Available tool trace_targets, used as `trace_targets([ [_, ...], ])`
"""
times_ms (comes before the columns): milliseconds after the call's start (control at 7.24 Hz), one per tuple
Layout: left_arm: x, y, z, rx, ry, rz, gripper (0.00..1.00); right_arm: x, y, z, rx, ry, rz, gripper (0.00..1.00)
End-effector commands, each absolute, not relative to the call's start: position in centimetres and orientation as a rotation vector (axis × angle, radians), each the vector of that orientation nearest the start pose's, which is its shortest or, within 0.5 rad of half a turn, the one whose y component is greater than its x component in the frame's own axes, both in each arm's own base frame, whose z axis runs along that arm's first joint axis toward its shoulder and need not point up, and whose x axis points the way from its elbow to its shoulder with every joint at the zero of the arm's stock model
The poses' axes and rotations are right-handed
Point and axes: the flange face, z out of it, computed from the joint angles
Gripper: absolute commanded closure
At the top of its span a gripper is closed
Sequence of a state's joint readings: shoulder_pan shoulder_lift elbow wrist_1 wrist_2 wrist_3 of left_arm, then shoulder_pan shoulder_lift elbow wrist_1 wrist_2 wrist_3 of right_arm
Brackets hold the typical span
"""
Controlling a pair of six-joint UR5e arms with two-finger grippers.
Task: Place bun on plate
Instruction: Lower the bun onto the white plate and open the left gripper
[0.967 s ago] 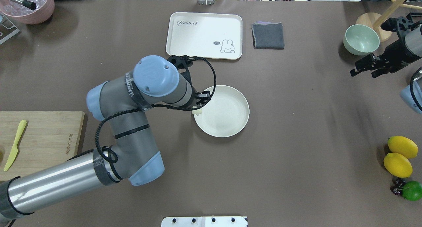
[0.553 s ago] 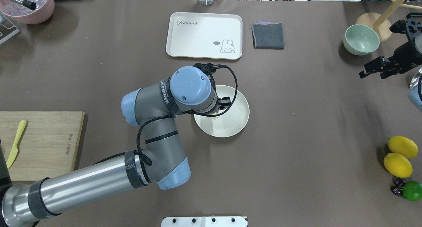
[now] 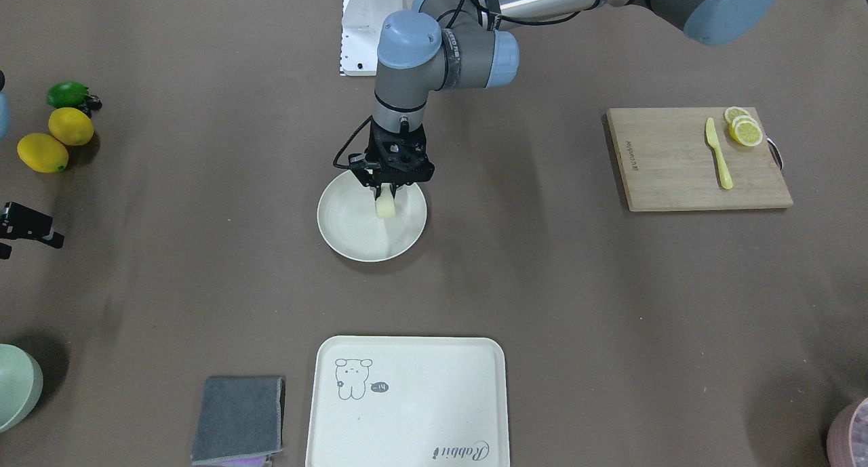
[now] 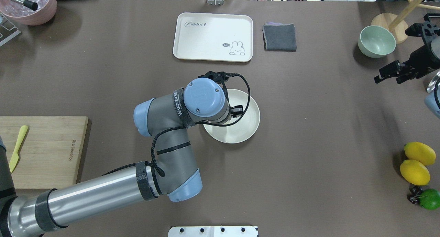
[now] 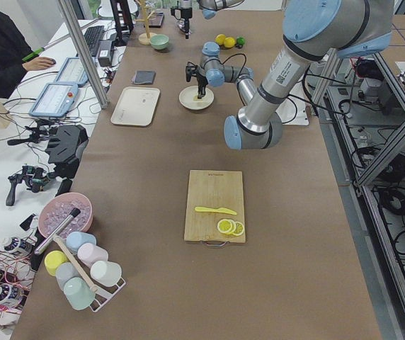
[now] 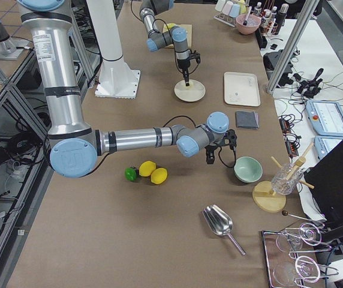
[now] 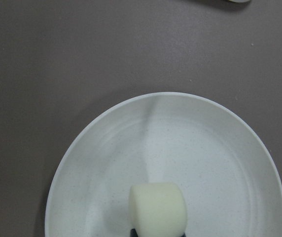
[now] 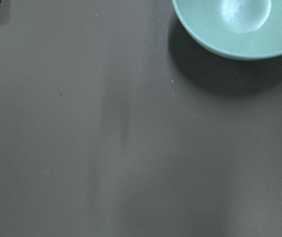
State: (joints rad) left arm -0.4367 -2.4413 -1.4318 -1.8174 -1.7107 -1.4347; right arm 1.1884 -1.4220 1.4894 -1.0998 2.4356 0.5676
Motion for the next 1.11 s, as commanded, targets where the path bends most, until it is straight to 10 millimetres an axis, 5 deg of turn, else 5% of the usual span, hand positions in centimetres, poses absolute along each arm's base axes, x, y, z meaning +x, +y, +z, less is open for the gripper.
trace_targets([
  [0,63.43,-42.57,14.76,0.152,0.974,-0.205,0.61,-16.30,-55.31,56.15,0.060,-0.977,-0.065,0.00],
  [415,63.66,-42.32,15.05,0.149,0.970,-0.203,0.61,-16.33,-55.36,56.05,0.060,-0.979,-0.067,0.00],
  [967,63.45,-42.34,14.93,0.152,0.972,-0.202,0.25,-16.48,-55.50,55.79,0.064,-0.980,-0.070,0.00],
])
